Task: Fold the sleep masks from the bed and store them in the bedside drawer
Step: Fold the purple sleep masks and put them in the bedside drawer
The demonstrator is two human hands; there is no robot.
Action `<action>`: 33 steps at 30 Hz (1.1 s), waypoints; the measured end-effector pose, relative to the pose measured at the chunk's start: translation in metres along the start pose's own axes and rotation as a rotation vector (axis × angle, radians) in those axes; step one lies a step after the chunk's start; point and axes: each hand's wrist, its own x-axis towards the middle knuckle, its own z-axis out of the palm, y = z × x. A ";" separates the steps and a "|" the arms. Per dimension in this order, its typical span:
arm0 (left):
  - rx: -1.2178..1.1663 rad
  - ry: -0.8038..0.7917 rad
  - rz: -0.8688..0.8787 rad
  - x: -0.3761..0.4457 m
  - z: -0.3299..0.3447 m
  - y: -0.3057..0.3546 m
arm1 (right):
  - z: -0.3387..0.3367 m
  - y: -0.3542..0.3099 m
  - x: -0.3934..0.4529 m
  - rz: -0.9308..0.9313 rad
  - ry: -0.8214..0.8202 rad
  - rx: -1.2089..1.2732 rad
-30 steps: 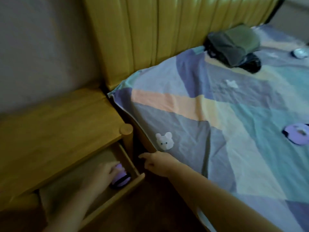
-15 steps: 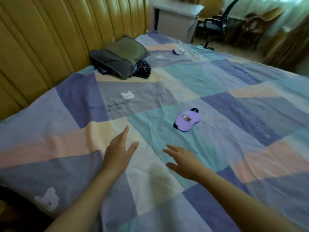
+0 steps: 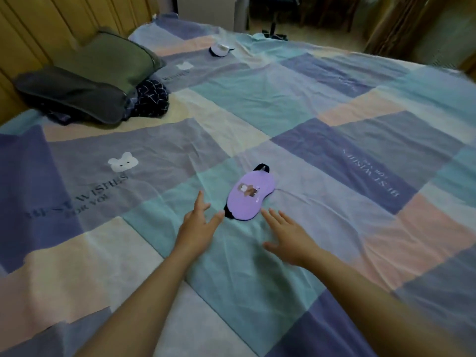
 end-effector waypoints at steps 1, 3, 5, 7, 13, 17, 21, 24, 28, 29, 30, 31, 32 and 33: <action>-0.014 -0.020 -0.016 0.016 0.003 -0.002 | 0.000 0.001 0.013 0.017 -0.003 0.037; -0.028 -0.074 -0.047 0.046 0.009 -0.009 | 0.000 0.003 0.037 0.053 -0.016 0.100; -0.053 -0.140 -0.070 0.071 0.015 -0.012 | 0.000 0.007 0.057 0.104 -0.027 0.150; -0.094 -0.188 -0.081 0.091 0.022 -0.011 | 0.003 0.011 0.075 0.151 -0.002 0.214; -0.127 -0.137 -0.008 0.120 0.040 0.006 | 0.002 0.017 0.103 0.206 0.169 0.526; -0.213 -0.112 0.026 0.126 0.044 0.016 | 0.003 0.021 0.116 0.243 0.290 0.637; -0.291 -0.247 0.146 0.125 0.038 0.025 | -0.011 0.021 0.121 0.211 0.370 0.533; -0.278 -0.268 0.212 0.125 0.027 0.035 | -0.025 0.018 0.117 0.140 0.411 0.438; -0.183 -0.191 0.233 0.124 0.015 0.049 | -0.036 0.011 0.111 0.056 0.429 0.414; -0.171 -0.143 0.233 0.123 0.013 0.053 | -0.038 0.009 0.109 0.032 0.433 0.456; -0.173 -0.100 0.244 0.121 0.011 0.056 | -0.038 0.008 0.106 0.009 0.425 0.517; -0.178 -0.085 0.261 0.121 0.010 0.057 | -0.039 0.009 0.104 -0.013 0.406 0.589; -0.188 -0.120 0.274 0.120 0.009 0.058 | -0.040 0.009 0.101 -0.032 0.382 0.652; -0.214 -0.202 0.262 0.119 0.008 0.058 | -0.041 0.011 0.098 -0.047 0.361 0.696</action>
